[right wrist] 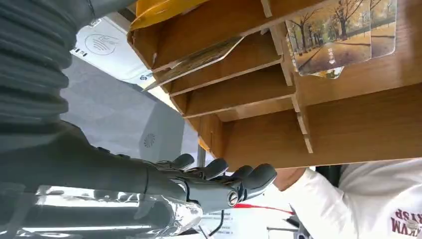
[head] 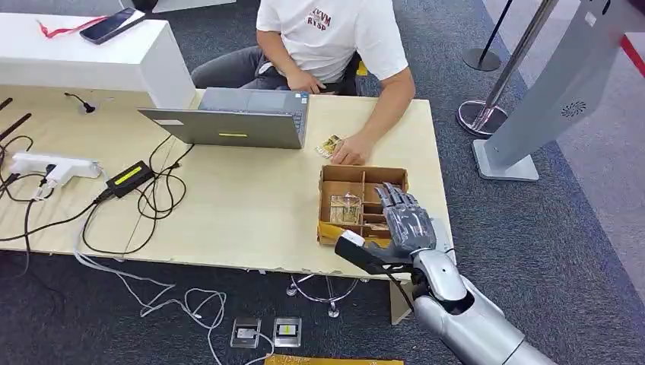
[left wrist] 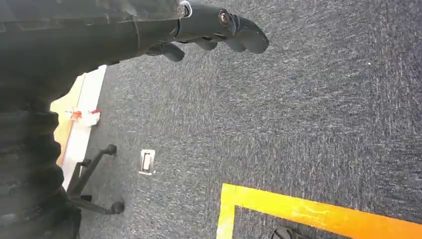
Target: Pass the card to the sensor for recognition and then transmit it.
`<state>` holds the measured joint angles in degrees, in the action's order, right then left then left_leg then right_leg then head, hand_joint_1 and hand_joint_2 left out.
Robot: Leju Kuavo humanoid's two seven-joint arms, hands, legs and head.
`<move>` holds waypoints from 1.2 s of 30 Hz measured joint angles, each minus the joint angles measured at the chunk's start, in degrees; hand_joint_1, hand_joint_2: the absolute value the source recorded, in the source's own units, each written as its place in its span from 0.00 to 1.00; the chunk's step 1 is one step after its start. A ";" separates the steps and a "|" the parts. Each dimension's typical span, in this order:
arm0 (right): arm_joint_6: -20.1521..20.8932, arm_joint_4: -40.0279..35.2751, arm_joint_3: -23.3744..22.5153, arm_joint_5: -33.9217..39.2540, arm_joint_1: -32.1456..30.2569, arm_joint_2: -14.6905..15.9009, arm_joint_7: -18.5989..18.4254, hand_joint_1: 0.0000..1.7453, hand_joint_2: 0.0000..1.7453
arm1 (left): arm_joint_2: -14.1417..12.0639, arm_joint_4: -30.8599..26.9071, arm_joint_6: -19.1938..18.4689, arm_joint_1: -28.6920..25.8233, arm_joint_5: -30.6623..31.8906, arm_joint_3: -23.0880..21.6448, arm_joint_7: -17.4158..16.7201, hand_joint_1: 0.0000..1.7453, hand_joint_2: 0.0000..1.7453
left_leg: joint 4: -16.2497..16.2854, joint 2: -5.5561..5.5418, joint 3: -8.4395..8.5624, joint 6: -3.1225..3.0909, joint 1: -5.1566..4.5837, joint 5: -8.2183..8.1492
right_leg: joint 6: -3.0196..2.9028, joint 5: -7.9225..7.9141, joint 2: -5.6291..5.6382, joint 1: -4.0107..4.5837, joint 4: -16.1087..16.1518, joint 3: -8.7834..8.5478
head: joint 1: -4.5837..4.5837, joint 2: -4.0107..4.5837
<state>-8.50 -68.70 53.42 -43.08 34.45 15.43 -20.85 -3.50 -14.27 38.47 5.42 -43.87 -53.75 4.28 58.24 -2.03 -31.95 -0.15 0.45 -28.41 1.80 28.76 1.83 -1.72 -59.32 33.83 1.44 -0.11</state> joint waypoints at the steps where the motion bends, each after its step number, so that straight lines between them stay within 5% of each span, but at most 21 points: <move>1: 0.00 -0.02 0.00 -0.02 -0.02 0.07 -0.09 0.00 1.00 | 0.00 0.00 0.02 0.00 0.00 0.00 0.00 0.00 1.00 | 0.00 0.00 0.00 0.00 0.00 0.00 | 0.00 0.00 0.00 0.00 0.00 0.00 | 0.00 0.00; 35: 0.04 -0.79 -0.35 0.28 -1.76 1.29 -0.50 0.00 1.00 | 0.00 0.00 0.02 0.00 -0.17 0.00 0.87 0.00 1.00 | 0.00 0.04 0.01 0.00 0.00 0.00 | 0.00 0.00 0.00 0.00 0.00 0.00 | 0.00 0.00; 36: 0.04 -0.79 -0.35 0.35 -1.76 1.29 -0.48 0.14 1.00 | 0.00 0.00 0.02 0.00 -0.17 0.00 0.87 0.00 1.00 | 0.00 0.04 0.01 0.00 0.00 0.00 | 0.00 0.00 0.00 0.00 0.00 0.00 | 0.00 0.00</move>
<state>-8.46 -69.48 53.07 -42.73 32.69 16.72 -21.33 -3.50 -14.27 38.49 5.42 -44.04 -53.75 5.16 58.24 -1.99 -31.94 -0.15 0.45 -28.41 1.80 28.76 1.83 -1.72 -59.31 33.82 1.44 -0.11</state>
